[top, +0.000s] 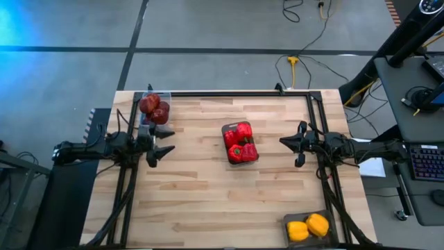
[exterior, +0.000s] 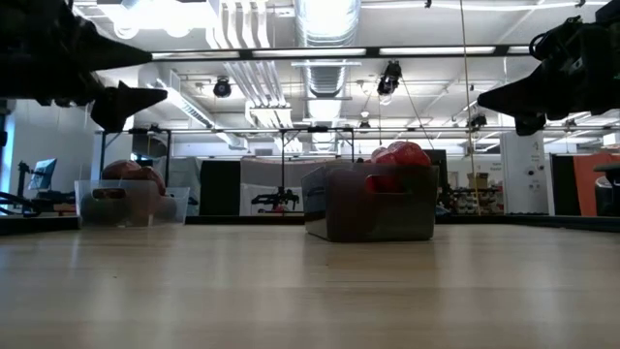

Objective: Sort produce into baskets
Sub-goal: Return to Home Position

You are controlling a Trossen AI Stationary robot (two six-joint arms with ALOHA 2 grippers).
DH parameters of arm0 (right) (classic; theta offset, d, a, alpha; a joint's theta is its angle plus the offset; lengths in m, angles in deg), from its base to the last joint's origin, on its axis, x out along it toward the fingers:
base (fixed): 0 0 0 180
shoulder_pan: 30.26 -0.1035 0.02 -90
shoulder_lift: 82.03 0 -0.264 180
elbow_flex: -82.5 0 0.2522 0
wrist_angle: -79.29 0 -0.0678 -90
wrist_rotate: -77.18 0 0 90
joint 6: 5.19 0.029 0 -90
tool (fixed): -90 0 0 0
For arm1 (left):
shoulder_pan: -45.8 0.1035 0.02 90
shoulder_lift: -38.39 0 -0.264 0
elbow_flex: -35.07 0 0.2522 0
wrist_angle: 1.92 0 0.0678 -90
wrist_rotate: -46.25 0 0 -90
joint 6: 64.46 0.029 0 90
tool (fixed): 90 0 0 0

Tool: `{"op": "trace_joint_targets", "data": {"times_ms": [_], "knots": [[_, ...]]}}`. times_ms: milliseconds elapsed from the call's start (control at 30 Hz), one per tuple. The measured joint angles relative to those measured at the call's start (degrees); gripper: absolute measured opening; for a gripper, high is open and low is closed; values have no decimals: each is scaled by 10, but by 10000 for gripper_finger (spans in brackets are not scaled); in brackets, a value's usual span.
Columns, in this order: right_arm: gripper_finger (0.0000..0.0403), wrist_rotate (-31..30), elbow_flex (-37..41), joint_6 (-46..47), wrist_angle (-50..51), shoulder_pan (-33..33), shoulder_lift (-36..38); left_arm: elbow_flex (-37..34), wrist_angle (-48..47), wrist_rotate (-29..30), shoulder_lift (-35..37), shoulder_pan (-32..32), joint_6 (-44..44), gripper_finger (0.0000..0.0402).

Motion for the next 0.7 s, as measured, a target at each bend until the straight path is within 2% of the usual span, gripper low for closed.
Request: {"op": "trace_joint_targets", "data": {"times_ms": [100, 167, 233, 533, 700], "knots": [[22, 0, 0, 0, 0, 0, 0, -8, 27, -15, 0, 0, 34, 323], [22, 0, 0, 0, 0, 0, 0, -15, 37, -61, 1, 0, 59, 323], [22, 0, 0, 0, 0, 0, 0, -16, 27, -82, 2, 0, 70, 323], [22, 0, 0, 0, 0, 0, 0, -16, -16, -54, 3, 1, 108, 323], [22, 0, 0, 0, 0, 0, 0, -16, -28, -106, 2, 1, 127, 323]]}}
